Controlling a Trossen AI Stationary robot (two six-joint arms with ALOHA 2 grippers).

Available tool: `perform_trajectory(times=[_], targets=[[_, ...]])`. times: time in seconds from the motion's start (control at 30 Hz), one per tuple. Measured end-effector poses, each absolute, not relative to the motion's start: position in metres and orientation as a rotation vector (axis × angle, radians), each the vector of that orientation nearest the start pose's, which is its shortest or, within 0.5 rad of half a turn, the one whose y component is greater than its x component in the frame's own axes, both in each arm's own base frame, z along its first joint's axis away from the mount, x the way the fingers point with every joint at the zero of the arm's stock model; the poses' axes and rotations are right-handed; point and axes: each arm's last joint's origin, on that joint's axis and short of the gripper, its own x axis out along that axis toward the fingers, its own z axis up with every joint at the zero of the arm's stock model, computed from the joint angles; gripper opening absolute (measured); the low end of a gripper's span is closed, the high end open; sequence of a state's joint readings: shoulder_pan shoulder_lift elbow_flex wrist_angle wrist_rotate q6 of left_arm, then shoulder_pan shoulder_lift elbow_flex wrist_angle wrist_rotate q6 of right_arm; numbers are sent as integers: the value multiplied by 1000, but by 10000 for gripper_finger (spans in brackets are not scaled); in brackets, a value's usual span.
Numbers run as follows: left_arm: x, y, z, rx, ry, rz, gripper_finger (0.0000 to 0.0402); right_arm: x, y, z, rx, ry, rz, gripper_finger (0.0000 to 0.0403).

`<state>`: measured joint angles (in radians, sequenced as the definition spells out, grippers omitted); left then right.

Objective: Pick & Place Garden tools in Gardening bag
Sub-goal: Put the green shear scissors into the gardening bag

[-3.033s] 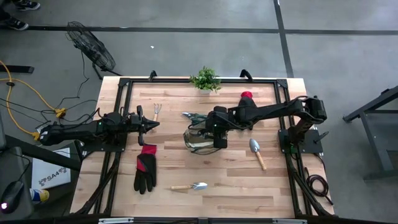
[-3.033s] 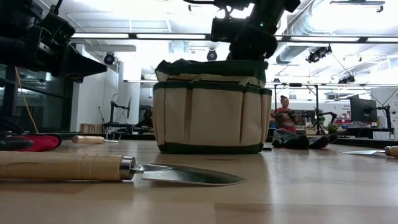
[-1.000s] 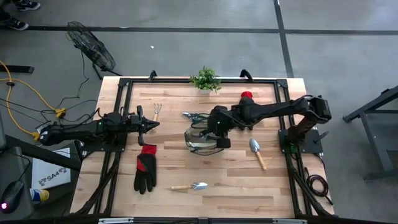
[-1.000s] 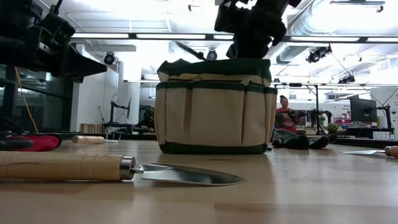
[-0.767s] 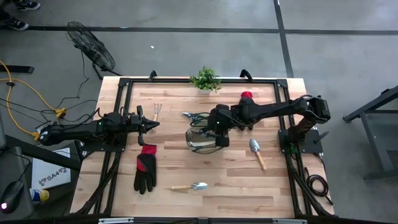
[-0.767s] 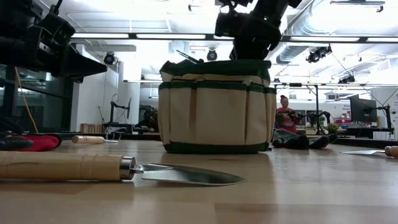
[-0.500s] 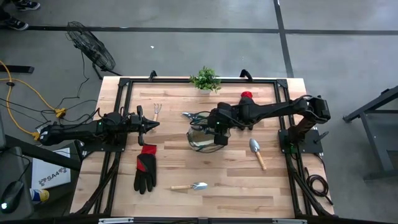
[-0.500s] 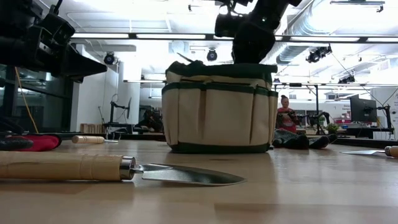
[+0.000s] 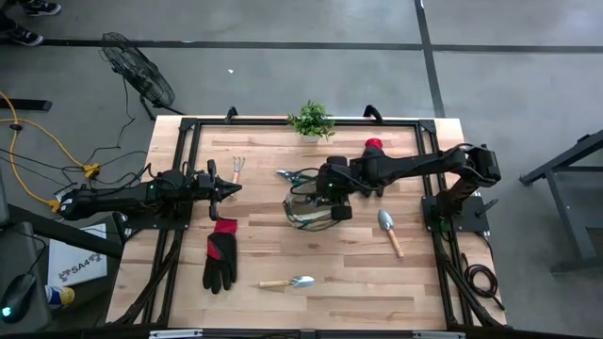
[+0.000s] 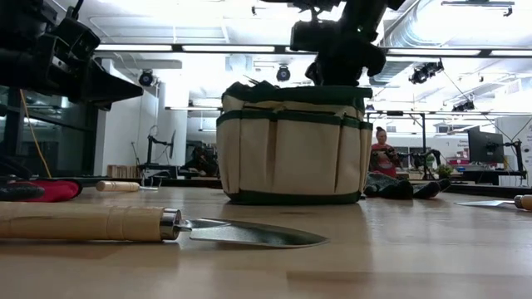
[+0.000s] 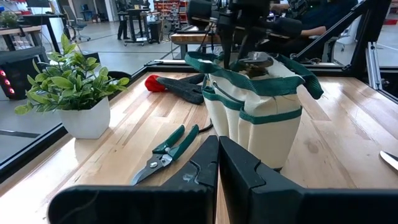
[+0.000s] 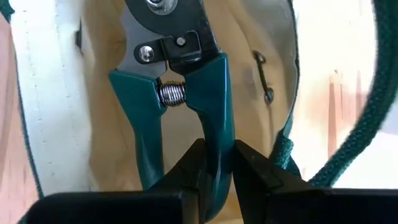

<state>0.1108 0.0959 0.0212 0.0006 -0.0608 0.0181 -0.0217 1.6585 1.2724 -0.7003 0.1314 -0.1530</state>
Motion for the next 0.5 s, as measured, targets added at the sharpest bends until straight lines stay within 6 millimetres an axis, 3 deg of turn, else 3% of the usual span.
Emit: perform_trajectory(times=[0.5], targets=[[102,13,163,16,76,171,10,341,-9,239,-179,1097,9,48]])
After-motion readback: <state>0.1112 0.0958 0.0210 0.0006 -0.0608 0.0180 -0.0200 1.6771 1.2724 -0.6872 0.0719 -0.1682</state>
